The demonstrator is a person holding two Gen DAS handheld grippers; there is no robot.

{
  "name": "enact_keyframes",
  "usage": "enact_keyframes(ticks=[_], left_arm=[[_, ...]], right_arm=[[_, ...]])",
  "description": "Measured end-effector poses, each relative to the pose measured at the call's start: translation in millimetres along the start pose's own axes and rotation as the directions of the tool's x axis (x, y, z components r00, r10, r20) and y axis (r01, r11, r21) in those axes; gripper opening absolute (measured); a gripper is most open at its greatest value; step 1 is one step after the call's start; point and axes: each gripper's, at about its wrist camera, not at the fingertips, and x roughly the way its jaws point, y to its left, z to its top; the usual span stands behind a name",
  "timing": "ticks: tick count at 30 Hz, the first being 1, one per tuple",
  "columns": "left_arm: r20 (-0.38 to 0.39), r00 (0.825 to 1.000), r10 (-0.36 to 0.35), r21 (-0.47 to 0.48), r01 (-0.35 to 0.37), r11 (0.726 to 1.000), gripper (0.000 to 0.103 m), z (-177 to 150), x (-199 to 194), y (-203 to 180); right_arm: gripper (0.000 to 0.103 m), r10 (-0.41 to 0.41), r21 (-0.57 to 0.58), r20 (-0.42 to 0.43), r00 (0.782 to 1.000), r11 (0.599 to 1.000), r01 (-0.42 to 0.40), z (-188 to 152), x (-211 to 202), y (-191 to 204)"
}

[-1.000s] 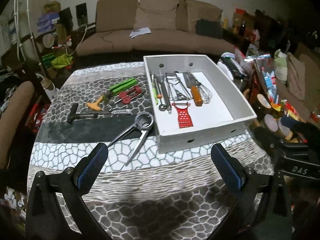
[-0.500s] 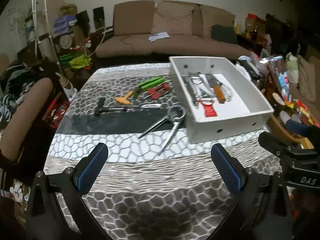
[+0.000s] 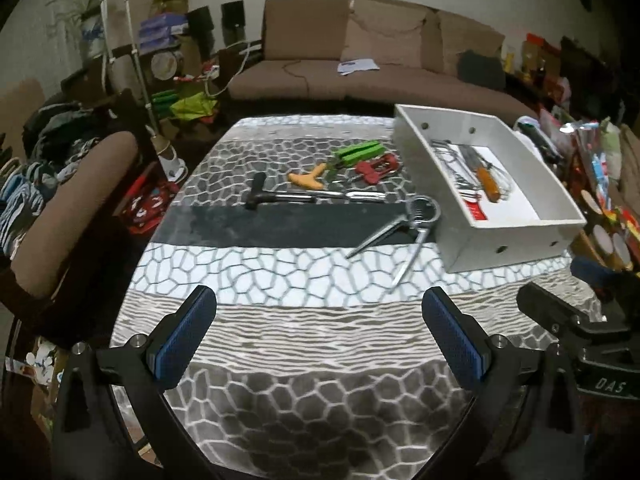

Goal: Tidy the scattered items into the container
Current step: 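Withdraw the right tool and move it toward the silver garlic press, then grasp the silver garlic press by its handle with the right tool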

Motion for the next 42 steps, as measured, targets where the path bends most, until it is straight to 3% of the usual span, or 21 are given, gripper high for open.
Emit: enact_keyframes(ticks=[12,14,16,18,28,32,34,35,40,42], left_arm=[[-0.032,0.999,0.009,-0.045,-0.010,0.999,0.103,-9,24,45],[-0.042,0.999,-0.004,-0.058,0.002,0.998,0.103,-10,32,49],[-0.052,0.999,-0.013,-0.073,0.009,0.997,0.103,-9,42,55],[-0.058,0.998,-0.018,-0.092,0.012,0.996,0.103,-7,53,64],[-0.057,0.998,-0.031,-0.106,0.025,0.994,0.103,22,108,81],[-0.064,0.995,-0.076,-0.036,0.074,0.997,0.103,33,137,63],[-0.079,0.993,-0.090,0.025,0.093,0.995,0.103,33,155,46],[-0.092,0.991,-0.098,0.054,0.103,0.993,0.101,33,164,38],[-0.115,0.985,-0.128,0.246,0.153,0.957,0.088,32,204,-13],[-0.136,0.980,-0.143,0.298,0.178,0.938,0.074,31,219,-28]], right_arm=[[0.103,0.050,-0.003,-0.010,0.999,0.999,-0.050,-1,26,24],[0.103,0.090,0.016,-0.023,0.996,0.996,-0.089,0,34,24],[0.102,0.218,0.084,-0.047,0.975,0.973,-0.213,0,47,19],[0.101,0.254,0.133,-0.059,0.965,0.961,-0.244,1,56,15],[0.099,0.235,0.141,-0.070,0.969,0.964,-0.224,24,104,10],[0.094,0.225,0.193,-0.060,0.972,0.958,-0.210,18,123,-2],[0.072,0.212,0.244,-0.066,0.975,0.951,-0.190,9,136,-10],[0.067,0.203,0.268,-0.068,0.977,0.947,-0.178,5,141,-13],[0.061,0.171,0.394,-0.050,0.984,0.909,-0.138,-14,161,-32],[0.052,0.145,0.443,-0.022,0.989,0.888,-0.120,-20,167,-38]])
